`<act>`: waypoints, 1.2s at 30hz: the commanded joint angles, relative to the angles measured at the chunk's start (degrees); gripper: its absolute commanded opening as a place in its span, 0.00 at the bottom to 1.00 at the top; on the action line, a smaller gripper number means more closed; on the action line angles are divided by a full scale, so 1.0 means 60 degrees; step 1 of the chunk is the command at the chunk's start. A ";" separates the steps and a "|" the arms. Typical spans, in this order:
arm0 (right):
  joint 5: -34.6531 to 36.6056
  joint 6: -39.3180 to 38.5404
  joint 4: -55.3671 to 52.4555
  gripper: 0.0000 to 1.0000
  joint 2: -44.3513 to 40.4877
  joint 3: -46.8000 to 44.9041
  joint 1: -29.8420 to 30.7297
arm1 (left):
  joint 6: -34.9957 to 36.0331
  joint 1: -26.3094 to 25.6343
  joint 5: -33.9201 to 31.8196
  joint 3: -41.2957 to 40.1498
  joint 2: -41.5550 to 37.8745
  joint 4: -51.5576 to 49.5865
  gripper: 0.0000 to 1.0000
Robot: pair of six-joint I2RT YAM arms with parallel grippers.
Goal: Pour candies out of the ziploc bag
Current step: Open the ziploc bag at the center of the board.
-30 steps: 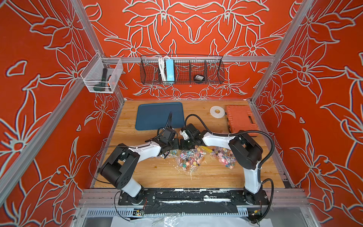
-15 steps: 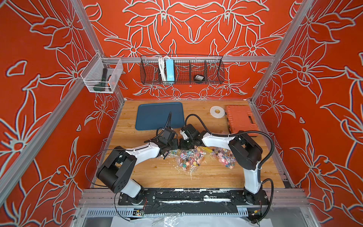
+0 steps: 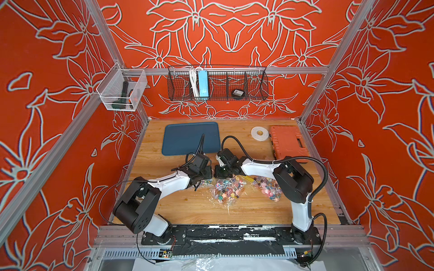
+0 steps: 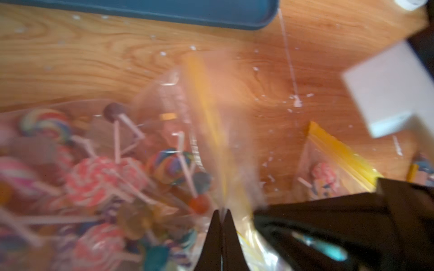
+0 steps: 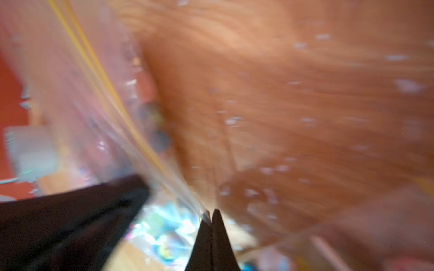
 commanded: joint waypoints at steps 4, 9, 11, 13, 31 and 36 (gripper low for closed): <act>-0.0027 -0.0413 -0.0141 0.00 -0.0137 -0.0276 -0.0200 | 0.0041 0.0097 -0.0523 -0.0221 -0.0250 -0.0108 0.00; -0.0485 -0.0979 -0.0023 0.00 -0.0425 -0.0060 -0.0203 | 0.0010 0.0097 -0.0350 -0.0293 -0.0130 0.0146 0.00; -0.0629 -0.1110 -0.0082 0.00 -0.0499 0.0024 -0.0218 | 0.0029 0.0099 -0.0350 -0.0281 -0.0164 0.0097 0.00; -0.0671 -0.1122 -0.0105 0.01 -0.0543 0.0038 -0.0242 | 0.0050 0.0097 -0.0329 -0.0225 -0.0307 -0.0003 0.00; -0.0246 -0.0539 -0.0540 0.05 -0.0313 0.0219 -0.0291 | 0.0745 0.0097 0.0148 0.1037 -0.2413 -0.2344 0.00; 0.0045 -0.0990 -0.1277 0.34 -0.0920 0.0589 -0.0680 | 0.0665 0.0097 0.0140 0.0790 -0.2307 -0.2251 0.00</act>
